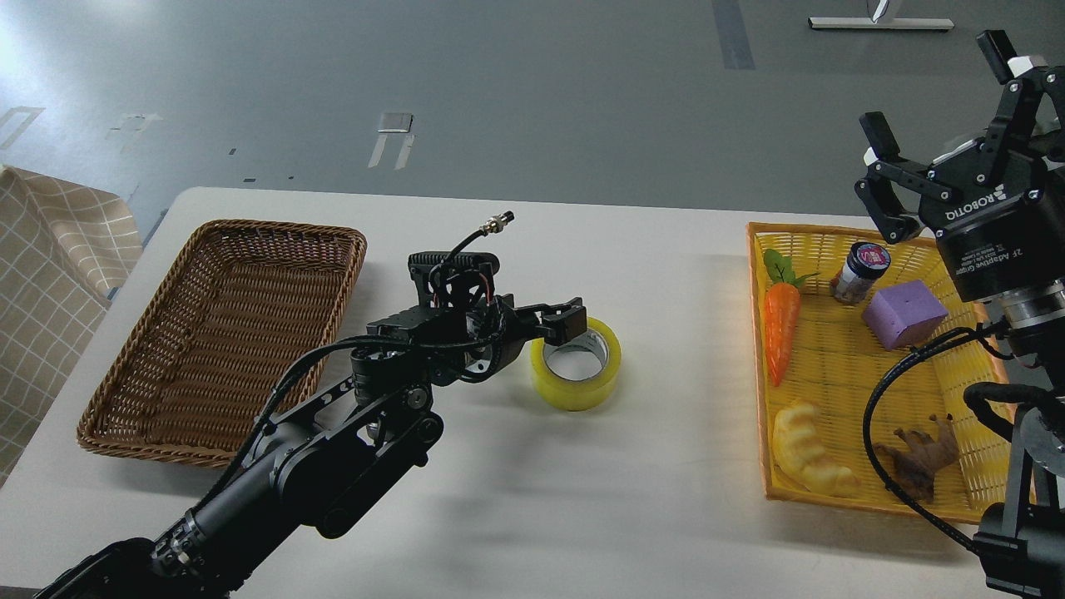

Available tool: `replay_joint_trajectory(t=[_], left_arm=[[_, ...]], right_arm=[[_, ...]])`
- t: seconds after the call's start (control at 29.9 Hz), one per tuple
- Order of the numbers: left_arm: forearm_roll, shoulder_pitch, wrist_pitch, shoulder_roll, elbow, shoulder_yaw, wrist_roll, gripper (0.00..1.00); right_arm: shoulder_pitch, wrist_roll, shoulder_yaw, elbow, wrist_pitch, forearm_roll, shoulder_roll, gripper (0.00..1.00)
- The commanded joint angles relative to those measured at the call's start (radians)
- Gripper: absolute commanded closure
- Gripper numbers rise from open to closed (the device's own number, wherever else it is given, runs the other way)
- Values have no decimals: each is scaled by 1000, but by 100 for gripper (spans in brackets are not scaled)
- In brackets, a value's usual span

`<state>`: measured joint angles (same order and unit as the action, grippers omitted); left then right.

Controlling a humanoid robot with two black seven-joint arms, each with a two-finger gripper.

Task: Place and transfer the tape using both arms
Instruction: 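Grasp the tape roll's rim with the left gripper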

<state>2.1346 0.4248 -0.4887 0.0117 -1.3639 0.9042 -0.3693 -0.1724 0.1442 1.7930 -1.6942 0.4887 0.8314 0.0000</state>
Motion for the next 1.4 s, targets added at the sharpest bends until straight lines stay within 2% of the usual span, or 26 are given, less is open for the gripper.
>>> replay_joint_trajectory(t=[0.0, 0.17, 0.5, 1.1, 1.37], left_arm=[[2, 2, 0, -1, 2, -1, -3, 1], [-2, 3, 0, 1, 19, -45, -3, 1], [-13, 2, 0, -12, 72, -41, -3, 1], [-47, 2, 0, -12, 77, -42, -3, 1], [-48, -1, 0, -12, 121, -44, 3, 1]], right_arm=[[1, 0, 2, 1, 0, 0, 0, 0], [2, 0, 2, 1, 0, 0, 0, 0], [8, 0, 0, 1, 0, 0, 0, 0], [22, -2, -3, 2, 0, 0, 0, 0], [25, 0, -3, 2, 0, 0, 0, 0]])
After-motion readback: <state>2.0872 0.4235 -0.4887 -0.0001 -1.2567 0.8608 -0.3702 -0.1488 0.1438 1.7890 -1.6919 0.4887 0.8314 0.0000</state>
